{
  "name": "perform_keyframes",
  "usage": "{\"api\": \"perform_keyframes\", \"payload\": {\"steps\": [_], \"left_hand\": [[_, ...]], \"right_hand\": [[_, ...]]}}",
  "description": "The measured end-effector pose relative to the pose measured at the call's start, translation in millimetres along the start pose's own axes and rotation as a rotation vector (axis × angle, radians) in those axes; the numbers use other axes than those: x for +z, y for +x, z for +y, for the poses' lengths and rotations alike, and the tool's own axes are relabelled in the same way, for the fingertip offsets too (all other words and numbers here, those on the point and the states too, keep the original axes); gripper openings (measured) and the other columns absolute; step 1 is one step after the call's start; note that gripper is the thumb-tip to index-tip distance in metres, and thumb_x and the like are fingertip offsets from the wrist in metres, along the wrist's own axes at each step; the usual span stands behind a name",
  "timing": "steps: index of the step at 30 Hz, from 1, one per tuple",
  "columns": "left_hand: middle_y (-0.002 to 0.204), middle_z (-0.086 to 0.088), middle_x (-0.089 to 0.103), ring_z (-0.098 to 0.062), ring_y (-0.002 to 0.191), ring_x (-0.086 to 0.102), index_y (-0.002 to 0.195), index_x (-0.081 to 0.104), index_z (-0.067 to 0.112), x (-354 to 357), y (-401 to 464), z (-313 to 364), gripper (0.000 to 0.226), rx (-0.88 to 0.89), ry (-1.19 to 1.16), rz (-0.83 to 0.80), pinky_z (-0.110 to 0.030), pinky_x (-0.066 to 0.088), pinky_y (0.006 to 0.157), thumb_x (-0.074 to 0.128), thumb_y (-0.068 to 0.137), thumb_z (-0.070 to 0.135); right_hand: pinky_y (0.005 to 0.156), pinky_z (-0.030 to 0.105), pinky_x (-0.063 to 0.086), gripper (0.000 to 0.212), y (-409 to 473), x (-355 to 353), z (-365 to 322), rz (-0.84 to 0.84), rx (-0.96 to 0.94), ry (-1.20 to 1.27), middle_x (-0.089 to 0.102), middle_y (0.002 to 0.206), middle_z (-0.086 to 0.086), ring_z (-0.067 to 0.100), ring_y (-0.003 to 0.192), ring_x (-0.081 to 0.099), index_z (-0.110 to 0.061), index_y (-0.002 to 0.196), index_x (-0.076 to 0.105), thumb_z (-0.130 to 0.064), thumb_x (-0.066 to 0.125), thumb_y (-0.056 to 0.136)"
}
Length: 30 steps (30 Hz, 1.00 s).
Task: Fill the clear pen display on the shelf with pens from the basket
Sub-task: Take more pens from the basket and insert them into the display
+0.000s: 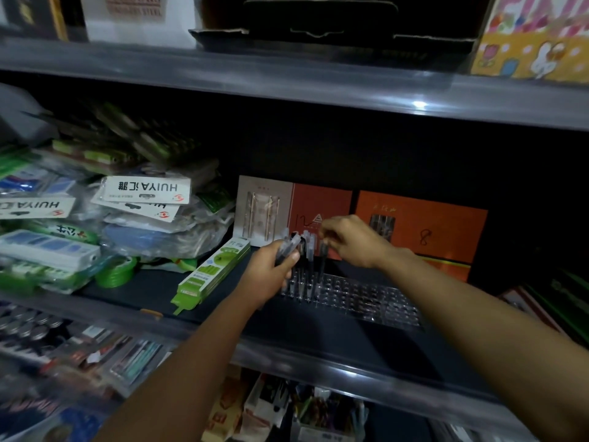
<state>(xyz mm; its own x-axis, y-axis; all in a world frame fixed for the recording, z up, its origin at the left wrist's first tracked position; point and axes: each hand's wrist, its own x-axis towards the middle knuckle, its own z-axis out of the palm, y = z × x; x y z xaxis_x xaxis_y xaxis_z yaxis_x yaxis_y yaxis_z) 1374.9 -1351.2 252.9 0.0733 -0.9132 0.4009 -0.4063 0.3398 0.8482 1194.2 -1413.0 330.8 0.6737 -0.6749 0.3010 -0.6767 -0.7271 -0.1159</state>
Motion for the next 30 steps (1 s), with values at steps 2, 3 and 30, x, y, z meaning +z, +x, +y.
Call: {"api": "perform_keyframes", "payload": {"steps": [2, 3, 30], "left_hand": [[0.061, 0.001, 0.055, -0.004, 0.045, 0.051, 0.094, 0.057, 0.019, -1, 0, 1, 0.006, 0.013, 0.004, -0.007, -0.023, 0.046, 0.052, 0.052, 0.095, 0.022], [0.061, 0.001, 0.055, -0.005, 0.046, 0.052, 0.093, 0.058, 0.02, -2, 0, 1, 0.006, 0.02, 0.002, -0.011, -0.023, 0.046, 0.053, 0.052, 0.096, 0.022], [0.068, -0.006, 0.057, -0.016, 0.059, 0.058, 0.091, 0.059, 0.02, 28, -16, 55, 0.014, 0.015, -0.218, -0.19, -0.018, 0.047, 0.056, 0.053, 0.094, 0.008]], "right_hand": [[0.069, 0.041, 0.052, 0.014, 0, 2, 0, 0.005, 0.036, 0.035, 0.063, 0.085, 0.007, 0.024, 0.078, 0.06, -0.012, 0.096, 0.056, -0.001, 0.053, 0.089], [0.068, 0.042, 0.052, 0.016, 1, 2, 0, 0.004, 0.046, 0.047, 0.063, 0.083, 0.007, 0.024, 0.077, 0.061, -0.013, 0.096, 0.054, 0.0, 0.053, 0.088], [0.069, 0.02, 0.049, 0.007, -42, -60, -27, 0.04, -0.045, 0.213, 0.069, 0.083, -0.005, 0.004, 0.077, 0.063, -0.013, 0.091, 0.071, -0.015, 0.071, 0.085]]}}
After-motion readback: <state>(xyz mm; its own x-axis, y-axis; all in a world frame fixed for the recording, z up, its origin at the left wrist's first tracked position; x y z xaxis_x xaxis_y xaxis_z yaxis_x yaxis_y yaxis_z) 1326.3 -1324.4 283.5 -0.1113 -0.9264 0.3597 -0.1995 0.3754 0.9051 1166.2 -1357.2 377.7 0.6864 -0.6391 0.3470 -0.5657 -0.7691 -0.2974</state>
